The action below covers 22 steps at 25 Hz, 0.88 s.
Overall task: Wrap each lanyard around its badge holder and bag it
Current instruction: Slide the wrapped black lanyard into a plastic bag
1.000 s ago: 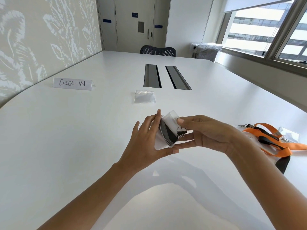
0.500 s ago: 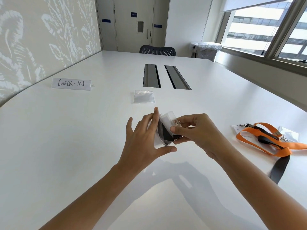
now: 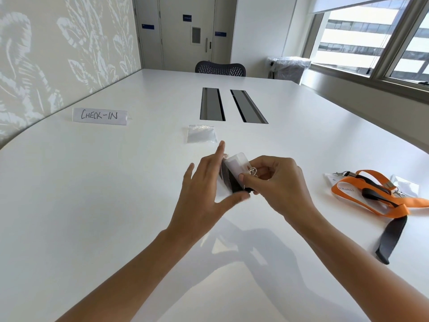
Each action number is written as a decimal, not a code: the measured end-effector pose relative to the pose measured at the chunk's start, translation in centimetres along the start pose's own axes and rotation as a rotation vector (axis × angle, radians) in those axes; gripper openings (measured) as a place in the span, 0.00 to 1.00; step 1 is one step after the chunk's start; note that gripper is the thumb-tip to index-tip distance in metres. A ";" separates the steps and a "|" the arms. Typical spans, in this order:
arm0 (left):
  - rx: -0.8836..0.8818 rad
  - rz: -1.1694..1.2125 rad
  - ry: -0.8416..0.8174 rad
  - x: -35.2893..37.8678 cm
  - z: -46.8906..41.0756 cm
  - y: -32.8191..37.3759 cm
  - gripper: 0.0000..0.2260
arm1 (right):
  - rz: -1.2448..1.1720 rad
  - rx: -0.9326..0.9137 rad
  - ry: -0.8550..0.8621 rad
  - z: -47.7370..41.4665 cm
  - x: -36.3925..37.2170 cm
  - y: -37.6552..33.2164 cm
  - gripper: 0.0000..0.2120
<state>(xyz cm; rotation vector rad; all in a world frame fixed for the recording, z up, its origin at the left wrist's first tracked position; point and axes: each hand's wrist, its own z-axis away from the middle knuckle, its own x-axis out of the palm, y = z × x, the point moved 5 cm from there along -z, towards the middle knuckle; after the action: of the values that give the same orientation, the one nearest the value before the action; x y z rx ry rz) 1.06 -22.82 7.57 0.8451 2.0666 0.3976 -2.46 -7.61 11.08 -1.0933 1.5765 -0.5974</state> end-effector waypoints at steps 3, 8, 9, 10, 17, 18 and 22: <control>-0.075 0.276 0.114 -0.8 -0.1 -0.6 0.17 | 0.029 -0.016 0.012 0.0 0.1 -0.1 0.07; -0.012 0.208 0.182 -2.4 -0.8 -1.0 0.07 | 0.062 -0.052 0.008 0.0 0.3 -0.1 0.08; -0.004 0.191 0.191 -2.5 -0.8 -1.1 0.05 | 0.057 -0.058 -0.002 -0.1 0.3 -0.2 0.07; 0.000 0.177 0.200 -2.7 -0.9 -1.2 0.03 | 0.056 -0.064 -0.020 -0.1 0.4 -0.3 0.06; -0.039 0.157 0.228 -2.8 -0.7 -1.0 0.05 | 0.136 -0.180 -0.071 0.3 0.9 -0.9 0.06; -0.042 0.167 0.231 -2.7 -0.7 -0.8 0.05 | 0.149 -0.196 -0.086 0.3 1.0 -1.0 0.07; -0.050 0.183 0.244 -2.4 -0.5 -0.6 0.03 | 0.154 -0.173 -0.214 0.1 1.8 -0.3 0.10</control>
<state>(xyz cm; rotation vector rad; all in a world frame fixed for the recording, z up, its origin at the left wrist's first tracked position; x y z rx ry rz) 1.42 -24.92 8.97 1.0001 2.1974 0.6781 -2.27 -9.28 10.40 -1.1121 1.5283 -0.2352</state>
